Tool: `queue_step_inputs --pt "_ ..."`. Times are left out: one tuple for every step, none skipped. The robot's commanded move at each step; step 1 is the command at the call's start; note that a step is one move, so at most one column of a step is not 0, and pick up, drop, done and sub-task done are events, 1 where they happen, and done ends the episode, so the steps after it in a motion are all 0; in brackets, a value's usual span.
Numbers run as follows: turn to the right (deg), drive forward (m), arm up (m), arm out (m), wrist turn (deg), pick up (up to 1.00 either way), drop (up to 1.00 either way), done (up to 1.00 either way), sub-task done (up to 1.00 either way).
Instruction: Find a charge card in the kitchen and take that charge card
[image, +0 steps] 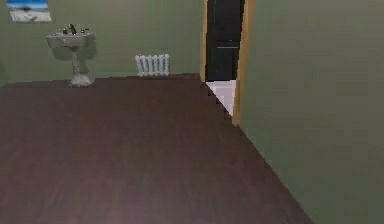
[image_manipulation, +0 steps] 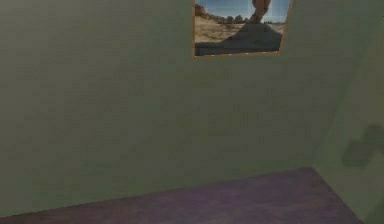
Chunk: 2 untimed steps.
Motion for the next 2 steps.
queue_step_inputs --pt "0.0 1.0 0.0 0.0 0.0 0.0 0.0 0.0 0.0" --pt "0.0 1.0 0.0 0.0 0.0 0.0 0.0 0.0 0.0"
